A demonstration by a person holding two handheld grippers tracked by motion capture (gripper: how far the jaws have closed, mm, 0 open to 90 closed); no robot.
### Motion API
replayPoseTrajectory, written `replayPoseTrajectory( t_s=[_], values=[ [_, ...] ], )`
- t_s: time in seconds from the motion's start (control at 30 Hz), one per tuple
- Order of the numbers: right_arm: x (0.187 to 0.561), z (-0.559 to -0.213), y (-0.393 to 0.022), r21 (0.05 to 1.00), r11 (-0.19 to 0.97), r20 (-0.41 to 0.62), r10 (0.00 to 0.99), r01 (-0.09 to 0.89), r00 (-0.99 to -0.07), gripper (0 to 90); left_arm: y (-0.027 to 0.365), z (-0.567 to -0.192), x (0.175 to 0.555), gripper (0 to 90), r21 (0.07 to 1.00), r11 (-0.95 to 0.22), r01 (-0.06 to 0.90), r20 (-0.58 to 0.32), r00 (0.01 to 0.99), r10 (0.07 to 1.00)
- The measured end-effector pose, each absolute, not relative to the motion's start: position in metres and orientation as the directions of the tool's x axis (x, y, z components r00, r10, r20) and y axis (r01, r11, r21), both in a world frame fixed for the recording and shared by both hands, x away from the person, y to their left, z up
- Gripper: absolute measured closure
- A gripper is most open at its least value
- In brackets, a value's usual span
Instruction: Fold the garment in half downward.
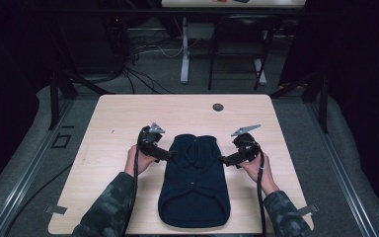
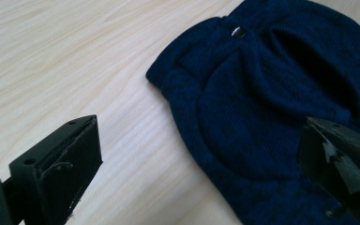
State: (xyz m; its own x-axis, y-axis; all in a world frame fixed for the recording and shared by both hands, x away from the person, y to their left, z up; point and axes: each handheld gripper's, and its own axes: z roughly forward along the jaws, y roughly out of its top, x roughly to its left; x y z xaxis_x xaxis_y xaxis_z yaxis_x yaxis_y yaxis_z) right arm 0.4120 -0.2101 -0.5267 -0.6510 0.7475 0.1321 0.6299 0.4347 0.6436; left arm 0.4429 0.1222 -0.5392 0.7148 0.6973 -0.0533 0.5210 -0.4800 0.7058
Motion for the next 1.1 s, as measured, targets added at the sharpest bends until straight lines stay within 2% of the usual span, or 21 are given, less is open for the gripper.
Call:
replayPoseTrajectory(
  t_s=[0.57,0.8,0.9,0.97,1.0,1.1],
  values=[
    [0.448,-0.531,-0.188,0.588,0.476,0.163,0.722,0.654,-0.672,1.7,0.105,-0.544,0.469,0.3,0.690,-0.479,0.543,-0.080,0.714,0.695],
    [0.465,-0.535,-0.180,0.571,0.484,0.164,0.724,0.663,-0.670,7.4,0.099,-0.549,0.482,1.0,0.674,-0.459,0.579,-0.108,0.692,0.713],
    [0.470,-0.537,-0.177,0.577,0.476,0.149,0.738,0.664,-0.659,13.8,0.099,-0.551,0.489,1.9,0.671,-0.443,0.595,-0.125,0.679,0.723],
    [0.476,-0.539,-0.176,0.555,0.481,0.167,0.735,0.678,-0.657,23.7,0.100,-0.553,0.494,5.5,0.659,-0.445,0.606,-0.118,0.668,0.735],
    [0.480,-0.541,-0.175,0.558,0.471,0.158,0.748,0.683,-0.645,27.0,0.100,-0.554,0.496,11.5,0.654,-0.436,0.618,-0.128,0.658,0.742],
    [0.486,-0.543,-0.175,0.551,0.458,0.175,0.754,0.698,-0.633,31.9,0.099,-0.558,0.501,14.0,0.638,-0.422,0.645,-0.151,0.642,0.752]
  ],
)
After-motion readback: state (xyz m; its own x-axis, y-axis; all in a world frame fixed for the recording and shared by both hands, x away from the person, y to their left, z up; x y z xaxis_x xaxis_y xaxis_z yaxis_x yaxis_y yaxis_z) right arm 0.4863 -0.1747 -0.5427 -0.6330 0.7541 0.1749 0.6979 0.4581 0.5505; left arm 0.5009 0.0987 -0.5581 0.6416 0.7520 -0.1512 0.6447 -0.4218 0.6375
